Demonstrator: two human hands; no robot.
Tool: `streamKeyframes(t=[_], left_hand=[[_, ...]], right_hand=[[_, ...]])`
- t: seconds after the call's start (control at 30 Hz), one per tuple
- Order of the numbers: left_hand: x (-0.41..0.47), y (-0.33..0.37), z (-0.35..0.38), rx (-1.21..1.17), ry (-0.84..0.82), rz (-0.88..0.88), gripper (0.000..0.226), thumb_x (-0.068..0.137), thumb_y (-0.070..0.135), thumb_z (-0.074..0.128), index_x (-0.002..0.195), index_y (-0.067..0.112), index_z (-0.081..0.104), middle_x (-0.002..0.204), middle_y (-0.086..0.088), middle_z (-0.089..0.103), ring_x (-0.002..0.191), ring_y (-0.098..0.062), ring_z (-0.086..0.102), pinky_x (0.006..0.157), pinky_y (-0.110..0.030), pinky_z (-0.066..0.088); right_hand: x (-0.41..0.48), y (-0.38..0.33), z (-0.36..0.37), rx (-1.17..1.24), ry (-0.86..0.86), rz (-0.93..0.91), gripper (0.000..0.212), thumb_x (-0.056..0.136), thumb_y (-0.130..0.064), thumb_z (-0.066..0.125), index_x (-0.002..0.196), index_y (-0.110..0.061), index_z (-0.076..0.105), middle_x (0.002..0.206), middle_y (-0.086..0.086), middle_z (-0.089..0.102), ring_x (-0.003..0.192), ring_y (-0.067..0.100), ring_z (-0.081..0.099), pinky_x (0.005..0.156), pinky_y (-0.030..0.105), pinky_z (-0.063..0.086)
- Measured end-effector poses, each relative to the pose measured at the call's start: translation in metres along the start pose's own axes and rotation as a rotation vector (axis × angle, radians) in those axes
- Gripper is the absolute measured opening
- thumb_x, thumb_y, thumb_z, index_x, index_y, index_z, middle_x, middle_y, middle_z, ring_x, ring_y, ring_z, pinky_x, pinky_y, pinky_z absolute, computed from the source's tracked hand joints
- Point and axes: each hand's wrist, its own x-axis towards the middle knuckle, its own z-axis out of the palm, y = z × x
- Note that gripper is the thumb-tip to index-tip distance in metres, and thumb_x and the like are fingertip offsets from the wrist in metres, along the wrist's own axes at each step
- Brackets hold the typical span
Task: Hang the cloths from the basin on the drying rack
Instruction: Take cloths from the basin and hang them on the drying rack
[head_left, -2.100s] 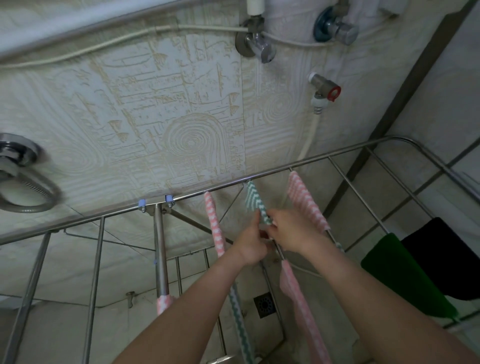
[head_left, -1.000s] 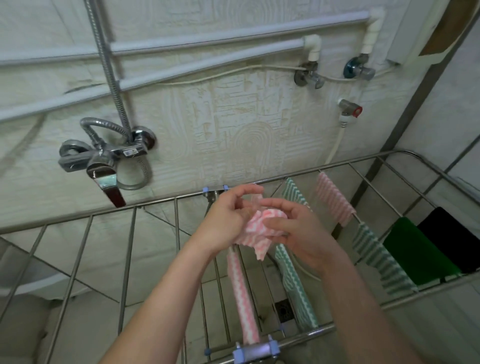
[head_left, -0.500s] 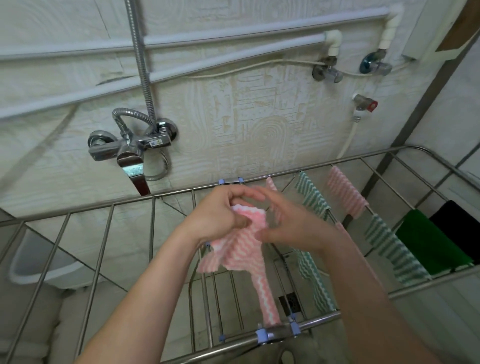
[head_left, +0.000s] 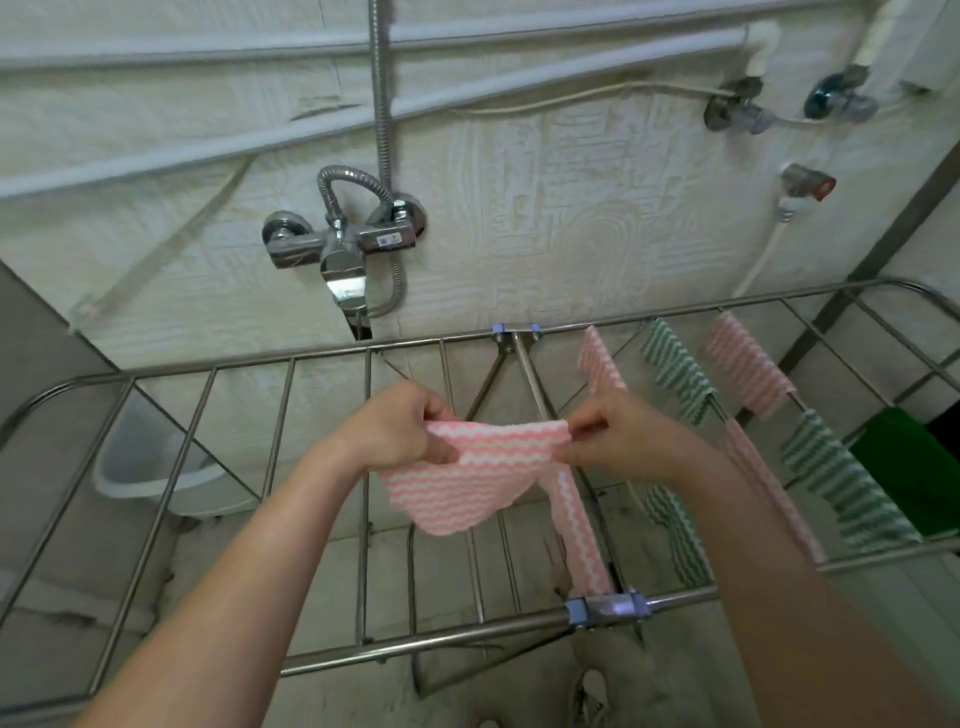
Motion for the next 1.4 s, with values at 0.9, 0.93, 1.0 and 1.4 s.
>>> streamKeyframes(t=[0.9,0.93,1.0,1.4], left_hand=[[0.035,-0.093,0.103,-0.273,0.437,-0.263,0.011,0.089,0.012,0.058,0.097,0.018,0.060,0.093,0.000,0.058,0.085,-0.016,0.055,0.073,-0.025,0.043],[0.034,-0.093,0.104,-0.230,0.486,-0.240,0.015,0.087,0.012,0.061,0.101,0.018,0.059,0.098,0.001,0.053,0.088,-0.014,0.052,0.077,-0.023,0.041],[0.026,-0.091,0.107,-0.143,0.534,-0.157,0.020,0.083,0.013,0.067,0.100,0.020,0.056,0.100,0.005,0.047,0.088,-0.011,0.048,0.077,-0.021,0.038],[-0.028,-0.084,0.145,-0.604,-0.023,-0.175,0.028,0.076,0.010,0.077,0.082,0.015,0.050,0.073,-0.014,0.067,0.058,-0.015,0.064,0.055,-0.028,0.051]], right_hand=[[0.050,0.034,0.141,0.420,0.315,0.624,0.065,0.098,-0.012,0.048,0.151,-0.017,0.011,0.146,0.011,0.038,0.107,0.031,0.054,0.053,0.026,0.057],[0.050,0.036,0.144,0.383,0.304,0.601,0.061,0.097,-0.014,0.049,0.149,-0.016,0.016,0.147,0.010,0.037,0.105,0.028,0.053,0.058,0.028,0.059],[0.047,0.038,0.146,0.206,0.237,0.536,0.060,0.094,-0.019,0.053,0.147,-0.017,0.025,0.145,0.008,0.039,0.108,0.025,0.054,0.070,0.035,0.058],[0.017,0.004,0.162,0.054,0.097,0.348,0.012,0.088,-0.028,0.064,0.087,-0.016,0.067,0.087,0.002,0.071,0.074,0.010,0.063,0.067,0.023,0.049]])
